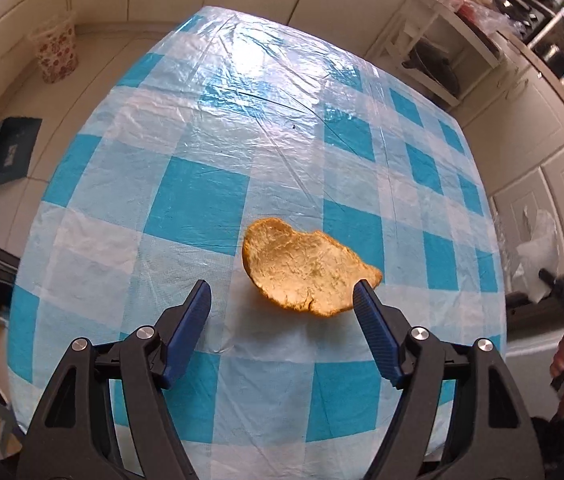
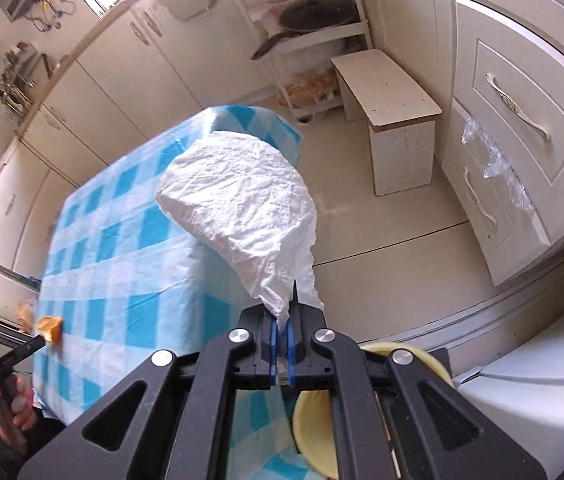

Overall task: Collect trash
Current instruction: 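Grasp the last orange peel with the left tool while the right tool holds the tissue, then carry the peel and tissue to the bin and open both tools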

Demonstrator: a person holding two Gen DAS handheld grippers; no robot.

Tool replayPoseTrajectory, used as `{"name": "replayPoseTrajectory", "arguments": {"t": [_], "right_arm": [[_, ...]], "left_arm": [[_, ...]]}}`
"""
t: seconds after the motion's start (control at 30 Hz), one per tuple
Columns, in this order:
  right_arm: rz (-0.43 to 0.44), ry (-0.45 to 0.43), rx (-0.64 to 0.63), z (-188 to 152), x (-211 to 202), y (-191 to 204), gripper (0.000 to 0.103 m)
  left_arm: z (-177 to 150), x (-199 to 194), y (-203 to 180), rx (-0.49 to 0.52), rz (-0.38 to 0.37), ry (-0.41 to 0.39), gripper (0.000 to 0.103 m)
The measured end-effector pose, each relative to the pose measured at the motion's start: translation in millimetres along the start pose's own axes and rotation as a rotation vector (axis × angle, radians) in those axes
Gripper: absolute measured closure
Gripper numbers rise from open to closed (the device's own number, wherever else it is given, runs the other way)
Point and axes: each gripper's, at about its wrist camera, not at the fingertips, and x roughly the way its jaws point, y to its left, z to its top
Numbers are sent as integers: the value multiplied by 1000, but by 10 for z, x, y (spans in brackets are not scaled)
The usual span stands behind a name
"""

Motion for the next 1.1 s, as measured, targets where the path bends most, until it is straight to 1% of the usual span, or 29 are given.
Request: {"name": "replayPoseTrajectory", "arguments": {"t": [0.07,0.13,0.17,0.2,0.27,0.3,0.33,0.43,0.53,0.6,0.67,0.77,0.87,0.97,1.1], "right_arm": [[12,-5,0,-93,6,10,98],[22,-2,1,-152,-43,73,98],[24,-3,-2,-184,-60,94,98],[23,-5,-7,-222,-87,118,98],[19,-14,-16,-285,-110,130,98],[19,-18,-18,-315,-135,140,98],[19,-23,-18,-340,-151,136,98],[13,-39,-14,-407,-215,116,97],[3,-58,-18,-458,-284,114,97],[-9,-63,-32,-499,-321,139,97],[-37,-64,-59,-547,-350,180,97],[-98,-49,-93,-635,-358,191,97],[-158,10,-111,-727,-265,113,96],[-195,112,-111,-810,-70,-27,96],[-249,255,-157,-963,227,-140,96]], "left_arm": [[45,28,4,-37,-16,-21,31],[68,52,-25,-41,-8,-35,31],[68,60,-57,-33,7,-45,37],[64,73,-103,-17,18,-48,45],[49,87,-206,33,67,-61,84],[35,91,-269,64,87,-72,92],[25,80,-322,83,94,-84,94],[-30,-68,-508,149,117,-157,97],[-95,-277,-681,200,81,-214,97],[-165,-415,-839,246,74,-246,97],[-249,-557,-1032,294,56,-272,97],[-410,-758,-1388,364,-7,-299,97],[-582,-827,-1808,421,-83,-298,97],[-787,-791,-2270,483,-152,-277,97],[-1079,-592,-2863,575,-200,-228,97]]}}
